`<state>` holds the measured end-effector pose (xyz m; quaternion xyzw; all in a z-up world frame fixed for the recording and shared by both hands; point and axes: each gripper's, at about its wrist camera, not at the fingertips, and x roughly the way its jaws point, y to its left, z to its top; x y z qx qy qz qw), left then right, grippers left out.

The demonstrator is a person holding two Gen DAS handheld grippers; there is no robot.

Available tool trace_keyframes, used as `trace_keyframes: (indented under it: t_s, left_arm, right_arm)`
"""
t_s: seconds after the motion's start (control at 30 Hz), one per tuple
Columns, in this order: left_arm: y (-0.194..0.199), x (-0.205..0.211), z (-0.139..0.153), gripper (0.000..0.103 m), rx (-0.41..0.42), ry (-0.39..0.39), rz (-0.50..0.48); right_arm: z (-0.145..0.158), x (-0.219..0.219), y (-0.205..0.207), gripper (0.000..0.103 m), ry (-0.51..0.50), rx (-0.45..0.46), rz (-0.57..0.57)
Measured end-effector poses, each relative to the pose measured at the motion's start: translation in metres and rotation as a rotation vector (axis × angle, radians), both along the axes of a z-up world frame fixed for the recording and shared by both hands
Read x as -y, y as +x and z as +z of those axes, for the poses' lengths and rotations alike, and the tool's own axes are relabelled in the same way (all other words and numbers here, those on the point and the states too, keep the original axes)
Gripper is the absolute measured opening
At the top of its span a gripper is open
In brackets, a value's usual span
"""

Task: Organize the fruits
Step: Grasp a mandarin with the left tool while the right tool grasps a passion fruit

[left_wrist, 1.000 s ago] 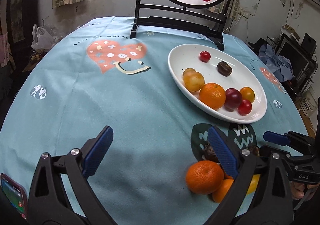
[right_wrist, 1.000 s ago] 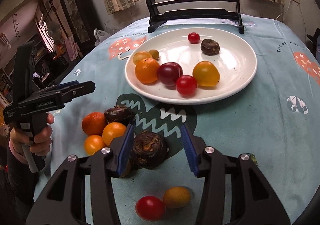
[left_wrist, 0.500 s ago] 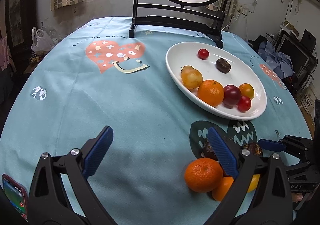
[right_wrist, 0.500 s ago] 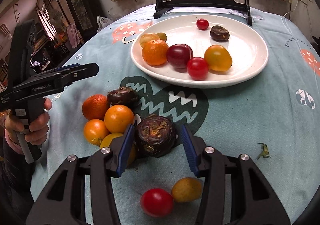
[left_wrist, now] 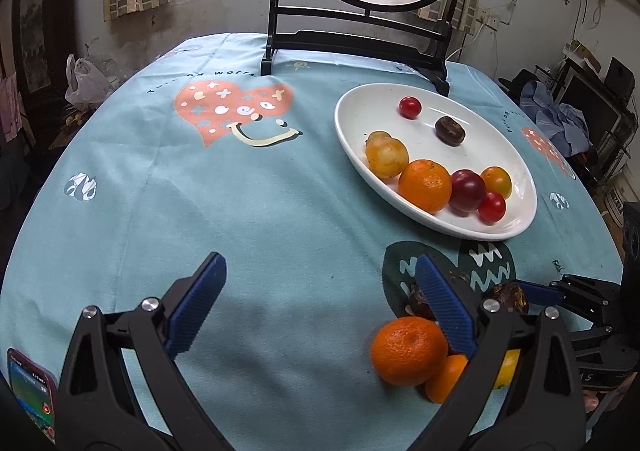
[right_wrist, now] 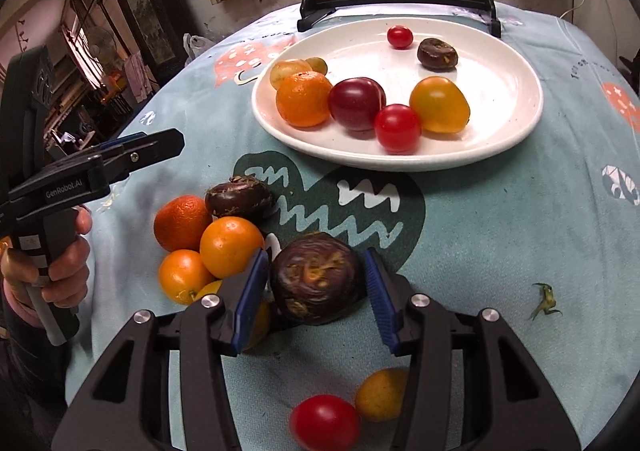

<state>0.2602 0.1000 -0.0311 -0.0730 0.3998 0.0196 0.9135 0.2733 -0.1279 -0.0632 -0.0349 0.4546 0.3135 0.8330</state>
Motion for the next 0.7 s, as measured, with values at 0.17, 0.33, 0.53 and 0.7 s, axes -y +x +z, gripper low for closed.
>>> trace_keyframes:
  t_s: [0.17,0.33,0.53,0.7]
  left_arm:
    - [-0.002,-0.001,0.002,0.097,0.003,0.007,0.002]
    - [-0.010,0.002,0.005,0.097,0.004,-0.066,-0.122]
    - [-0.020,0.018,-0.001,0.096,-0.031,-0.145,-0.296]
    - [-0.020,0.027,-0.010,0.085,-0.073,-0.150,-0.328]
  right_arm:
    - [0.000,0.004,0.002,0.044,0.003,-0.008,-0.010]
    - [0.008,0.016,0.005,0.044,0.068,-0.005,-0.048]
    - [0.006,0.022,0.010,0.044,0.084,-0.034,-0.072]
    - [0.006,0.020,0.008,0.044,0.076,-0.033,-0.066]
